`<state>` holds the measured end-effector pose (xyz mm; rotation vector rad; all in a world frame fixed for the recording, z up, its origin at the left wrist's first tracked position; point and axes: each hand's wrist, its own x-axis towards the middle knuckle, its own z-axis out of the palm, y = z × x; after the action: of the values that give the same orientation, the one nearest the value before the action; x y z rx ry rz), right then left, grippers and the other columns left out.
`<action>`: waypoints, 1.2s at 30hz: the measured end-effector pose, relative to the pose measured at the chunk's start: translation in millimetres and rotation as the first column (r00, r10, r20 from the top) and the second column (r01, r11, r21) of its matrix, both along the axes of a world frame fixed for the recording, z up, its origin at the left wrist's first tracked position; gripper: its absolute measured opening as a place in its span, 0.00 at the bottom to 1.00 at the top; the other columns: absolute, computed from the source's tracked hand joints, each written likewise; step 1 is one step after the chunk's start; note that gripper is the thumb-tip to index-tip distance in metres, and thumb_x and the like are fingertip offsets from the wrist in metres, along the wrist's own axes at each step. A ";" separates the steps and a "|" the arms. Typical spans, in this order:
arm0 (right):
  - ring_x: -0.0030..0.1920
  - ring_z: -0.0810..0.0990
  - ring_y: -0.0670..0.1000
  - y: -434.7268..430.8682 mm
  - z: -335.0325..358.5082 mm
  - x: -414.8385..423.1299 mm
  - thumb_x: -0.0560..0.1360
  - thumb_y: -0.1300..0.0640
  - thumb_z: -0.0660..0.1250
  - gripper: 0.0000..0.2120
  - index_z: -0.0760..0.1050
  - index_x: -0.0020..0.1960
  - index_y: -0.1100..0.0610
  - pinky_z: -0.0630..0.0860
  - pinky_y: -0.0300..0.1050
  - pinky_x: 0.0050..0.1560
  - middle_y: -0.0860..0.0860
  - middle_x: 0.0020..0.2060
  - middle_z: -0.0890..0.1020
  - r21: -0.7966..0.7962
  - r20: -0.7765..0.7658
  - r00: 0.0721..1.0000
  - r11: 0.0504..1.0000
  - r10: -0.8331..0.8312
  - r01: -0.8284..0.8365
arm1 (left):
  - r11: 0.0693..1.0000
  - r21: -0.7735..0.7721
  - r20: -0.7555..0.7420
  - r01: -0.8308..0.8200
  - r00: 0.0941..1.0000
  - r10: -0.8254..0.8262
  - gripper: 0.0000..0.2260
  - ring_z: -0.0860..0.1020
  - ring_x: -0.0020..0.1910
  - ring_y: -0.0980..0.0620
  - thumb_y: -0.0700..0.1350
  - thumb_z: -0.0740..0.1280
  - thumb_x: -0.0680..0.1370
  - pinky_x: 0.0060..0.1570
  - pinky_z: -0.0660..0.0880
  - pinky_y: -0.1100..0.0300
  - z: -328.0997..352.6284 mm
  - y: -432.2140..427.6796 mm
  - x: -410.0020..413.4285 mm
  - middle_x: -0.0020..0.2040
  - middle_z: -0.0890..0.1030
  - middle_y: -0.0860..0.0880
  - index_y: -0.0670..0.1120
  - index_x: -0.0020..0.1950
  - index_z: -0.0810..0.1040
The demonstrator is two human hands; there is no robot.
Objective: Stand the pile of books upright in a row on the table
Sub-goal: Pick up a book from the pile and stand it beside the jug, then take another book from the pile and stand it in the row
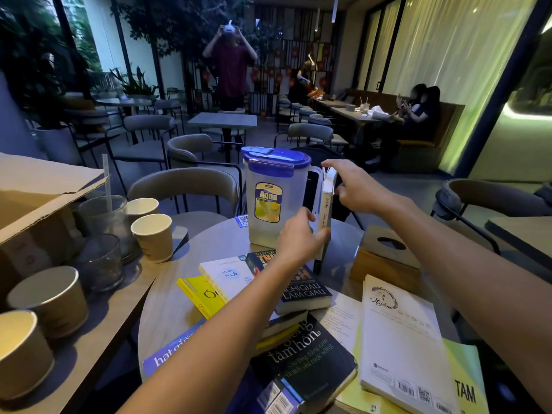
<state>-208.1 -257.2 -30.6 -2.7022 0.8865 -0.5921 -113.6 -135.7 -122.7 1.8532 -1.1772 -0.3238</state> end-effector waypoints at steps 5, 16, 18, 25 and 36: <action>0.71 0.71 0.54 15.0 13.2 -10.3 0.76 0.70 0.63 0.32 0.64 0.77 0.51 0.72 0.49 0.67 0.53 0.75 0.66 -0.058 0.041 0.999 0.998 0.026 -0.023 | 1.000 -0.009 0.027 -0.016 1.000 0.016 0.13 0.80 0.47 0.49 0.53 0.70 0.77 0.51 0.79 0.47 6.5 16.8 11.3 0.48 0.80 0.49 0.48 0.57 0.74; 0.43 0.79 0.45 107.5 -29.1 -7.5 0.81 0.56 0.64 0.10 0.79 0.60 0.55 0.76 0.38 0.43 0.47 0.49 0.81 -0.027 -0.255 0.919 0.948 0.301 -0.318 | 0.961 0.270 0.146 -0.052 0.989 0.013 0.11 0.82 0.47 0.42 0.48 0.66 0.79 0.47 0.81 0.48 3.6 96.9 62.8 0.48 0.84 0.41 0.41 0.52 0.80; 0.45 0.79 0.49 114.8 -56.7 -0.2 0.81 0.52 0.64 0.10 0.79 0.58 0.55 0.74 0.41 0.42 0.50 0.50 0.83 -0.021 -0.353 0.905 0.965 0.237 -0.261 | 0.943 0.325 0.156 -0.066 0.988 0.016 0.11 0.82 0.50 0.41 0.47 0.66 0.79 0.49 0.80 0.49 -3.2 103.0 59.2 0.51 0.84 0.39 0.40 0.55 0.80; 0.49 0.78 0.53 114.6 -113.5 14.2 0.80 0.36 0.60 0.24 0.74 0.61 0.56 0.71 0.45 0.42 0.55 0.53 0.80 0.177 -0.347 0.938 0.983 0.025 0.039 | 0.927 0.348 0.093 -0.140 0.989 0.114 0.11 0.84 0.47 0.42 0.49 0.67 0.78 0.47 0.82 0.52 -14.2 92.1 50.3 0.47 0.85 0.40 0.42 0.50 0.80; 0.49 0.76 0.53 119.5 -113.3 18.6 0.79 0.43 0.66 0.21 0.71 0.61 0.58 0.66 0.41 0.34 0.57 0.56 0.79 0.370 -0.188 0.975 0.911 -0.118 0.182 | 0.918 0.333 -0.041 -0.215 0.969 0.242 0.10 0.82 0.50 0.38 0.48 0.66 0.76 0.49 0.79 0.52 -8.8 78.6 45.9 0.48 0.82 0.38 0.42 0.45 0.79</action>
<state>-189.5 -137.7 -143.9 -2.3602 1.1276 -0.1959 -67.7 -57.0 -131.5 2.2200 -0.8765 -0.4799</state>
